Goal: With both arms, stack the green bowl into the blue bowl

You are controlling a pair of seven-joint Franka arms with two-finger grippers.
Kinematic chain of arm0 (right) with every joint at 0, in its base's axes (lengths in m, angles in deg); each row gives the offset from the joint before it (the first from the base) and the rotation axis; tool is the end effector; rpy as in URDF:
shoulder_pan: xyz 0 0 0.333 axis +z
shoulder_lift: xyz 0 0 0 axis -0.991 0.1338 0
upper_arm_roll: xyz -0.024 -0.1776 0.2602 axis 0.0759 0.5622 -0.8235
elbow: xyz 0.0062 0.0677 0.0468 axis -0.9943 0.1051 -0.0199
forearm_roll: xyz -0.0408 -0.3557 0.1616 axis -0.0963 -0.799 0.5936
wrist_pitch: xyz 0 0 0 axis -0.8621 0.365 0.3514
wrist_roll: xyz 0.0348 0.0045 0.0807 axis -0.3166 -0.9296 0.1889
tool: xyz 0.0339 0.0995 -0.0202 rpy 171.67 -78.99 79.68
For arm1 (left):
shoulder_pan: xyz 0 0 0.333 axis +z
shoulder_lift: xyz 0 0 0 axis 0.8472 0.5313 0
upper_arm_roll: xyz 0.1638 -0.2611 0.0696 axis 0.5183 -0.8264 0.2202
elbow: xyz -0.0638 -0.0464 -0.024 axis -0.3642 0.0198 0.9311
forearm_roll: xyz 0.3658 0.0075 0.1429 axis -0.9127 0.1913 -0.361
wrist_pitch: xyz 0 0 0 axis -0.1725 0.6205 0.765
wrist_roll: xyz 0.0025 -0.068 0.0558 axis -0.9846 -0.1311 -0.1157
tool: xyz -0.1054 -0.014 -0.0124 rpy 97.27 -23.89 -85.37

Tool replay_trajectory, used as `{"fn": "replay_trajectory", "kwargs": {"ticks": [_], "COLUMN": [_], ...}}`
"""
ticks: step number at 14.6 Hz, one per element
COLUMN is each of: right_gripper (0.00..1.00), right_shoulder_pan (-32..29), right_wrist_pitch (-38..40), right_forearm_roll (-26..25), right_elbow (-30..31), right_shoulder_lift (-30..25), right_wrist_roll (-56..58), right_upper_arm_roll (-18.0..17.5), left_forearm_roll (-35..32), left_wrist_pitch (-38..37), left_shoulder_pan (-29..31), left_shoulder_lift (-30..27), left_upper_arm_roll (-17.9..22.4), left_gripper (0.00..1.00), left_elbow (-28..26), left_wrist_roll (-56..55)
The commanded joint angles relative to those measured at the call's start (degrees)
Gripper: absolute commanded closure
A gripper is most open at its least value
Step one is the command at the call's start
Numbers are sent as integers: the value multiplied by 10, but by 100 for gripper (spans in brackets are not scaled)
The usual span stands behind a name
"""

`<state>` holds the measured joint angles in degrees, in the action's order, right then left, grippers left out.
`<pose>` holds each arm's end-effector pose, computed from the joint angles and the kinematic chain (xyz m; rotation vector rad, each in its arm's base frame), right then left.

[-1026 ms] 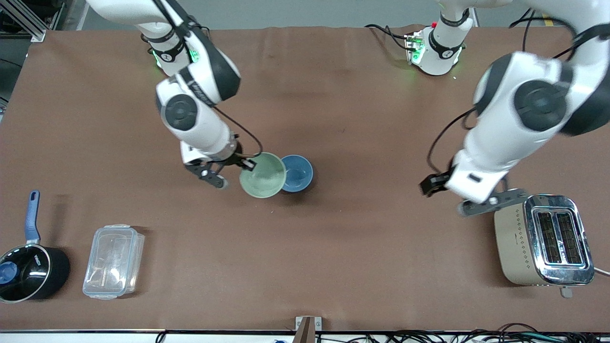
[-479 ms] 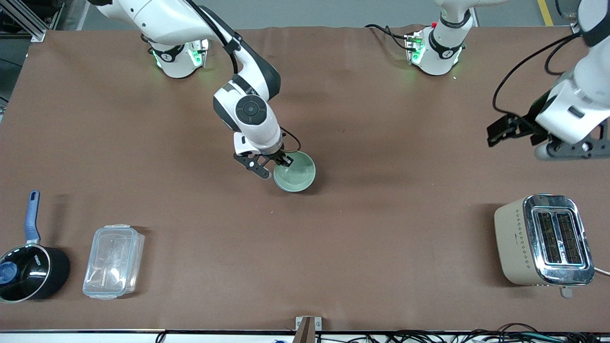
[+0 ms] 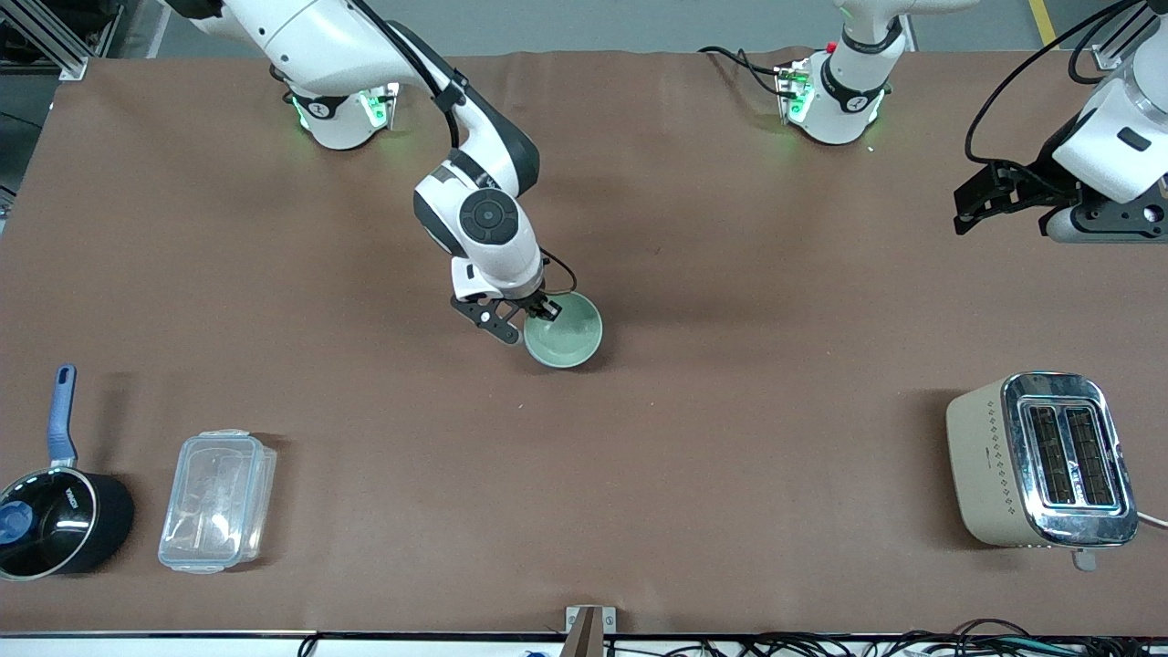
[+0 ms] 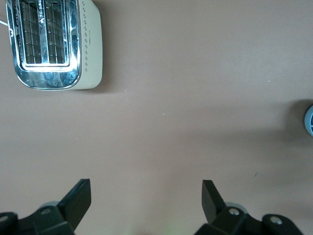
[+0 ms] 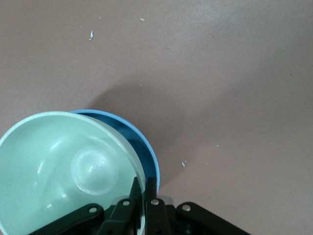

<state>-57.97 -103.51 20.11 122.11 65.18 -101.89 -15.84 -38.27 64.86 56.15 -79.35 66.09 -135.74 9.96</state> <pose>0.4951 0.4240 0.2610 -2.9800 0.9279 0.0969 0.5350 -0.0791 0.6335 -3.1320 0.0739 0.0083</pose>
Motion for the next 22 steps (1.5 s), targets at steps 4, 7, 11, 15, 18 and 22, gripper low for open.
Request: {"fn": "replay_trajectory", "kwargs": {"ticks": [4,7,11,15,18,22], "right_gripper": [96,63,0,0,0,0], "right_shoulder_pan": [4,9,-3,-62,-127,-177], "right_wrist_pitch": [-11,-4,52,208,255,312], "right_forearm_roll": [-14,-14,-16,-98,-97,-69], "right_elbow": [0,1,-5,-7,-8,-35], "right_shoulder_lift": [9,9,-31,-150,-230,-310], "right_wrist_roll": [-14,-16,-12,94,233,388], "right_upper_arm_roll": [-1,-3,-1,-3,1,42], "left_forearm_roll": [8,12,14,14,8,5], "left_wrist_pitch": [1,-19,-23,-23,-23,-22], "left_shoulder_pan": [-4,-7,-4,-7,-6,-9], "left_shoulder_lift": [-18,-26,-38,-40,-35,-28], "left_upper_arm_roll": [3,3,2,2,3,2], "left_gripper": [0,0,0,0,0,0], "left_elbow": [-15,-15,-13,-13,-10,4], "left_wrist_roll": [8,6,17,18,19,17]}}
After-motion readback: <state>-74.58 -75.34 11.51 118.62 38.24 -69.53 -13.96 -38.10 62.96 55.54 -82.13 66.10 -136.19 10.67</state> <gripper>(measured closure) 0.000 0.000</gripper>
